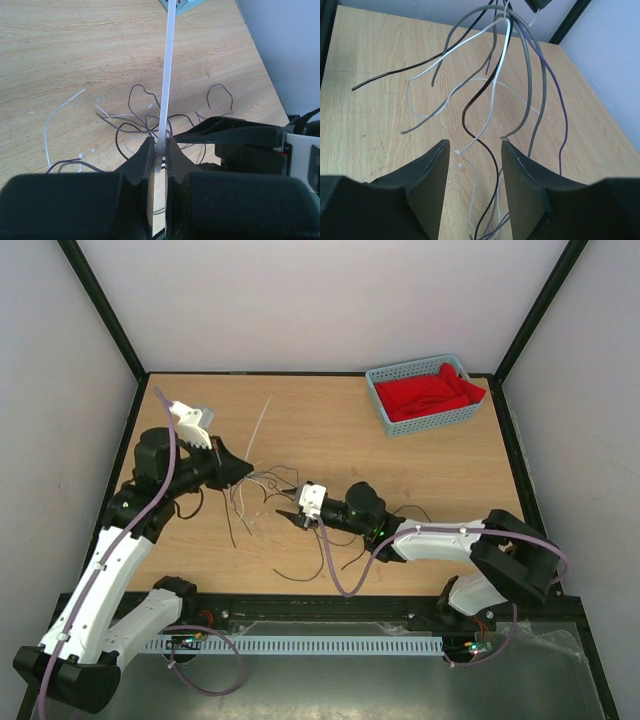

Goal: Zip-tie the wires
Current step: Adjust the cable at the center of the board.

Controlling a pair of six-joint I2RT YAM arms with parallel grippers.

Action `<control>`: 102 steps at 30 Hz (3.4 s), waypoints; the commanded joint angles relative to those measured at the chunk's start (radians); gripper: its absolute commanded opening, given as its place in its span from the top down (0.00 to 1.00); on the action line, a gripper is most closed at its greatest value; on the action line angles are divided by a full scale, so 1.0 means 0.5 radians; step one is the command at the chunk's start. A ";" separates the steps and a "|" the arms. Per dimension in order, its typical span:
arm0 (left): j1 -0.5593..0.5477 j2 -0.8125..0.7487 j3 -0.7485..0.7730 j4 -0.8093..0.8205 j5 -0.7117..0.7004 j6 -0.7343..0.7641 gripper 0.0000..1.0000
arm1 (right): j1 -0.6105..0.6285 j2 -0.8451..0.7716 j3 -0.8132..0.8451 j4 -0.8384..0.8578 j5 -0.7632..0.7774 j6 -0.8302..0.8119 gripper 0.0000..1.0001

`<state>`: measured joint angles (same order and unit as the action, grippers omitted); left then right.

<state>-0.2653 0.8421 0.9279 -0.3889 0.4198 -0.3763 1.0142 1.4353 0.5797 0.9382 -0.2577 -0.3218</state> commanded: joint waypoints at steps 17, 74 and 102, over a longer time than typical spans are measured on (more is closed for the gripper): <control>0.063 -0.056 -0.050 0.021 0.045 -0.009 1.00 | -0.170 -0.113 -0.049 0.096 -0.049 0.167 1.00; 0.368 0.007 0.003 0.034 0.165 -0.034 1.00 | -0.571 -0.600 -0.285 -0.508 0.254 0.359 0.74; 0.249 -0.053 -0.067 0.097 0.177 0.100 1.00 | -0.568 -0.336 -0.100 0.230 -0.607 1.124 0.44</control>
<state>-0.1253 0.8497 0.9035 -0.3874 0.4973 -0.3672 0.7322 1.2503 0.4442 0.9833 -0.4938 0.0872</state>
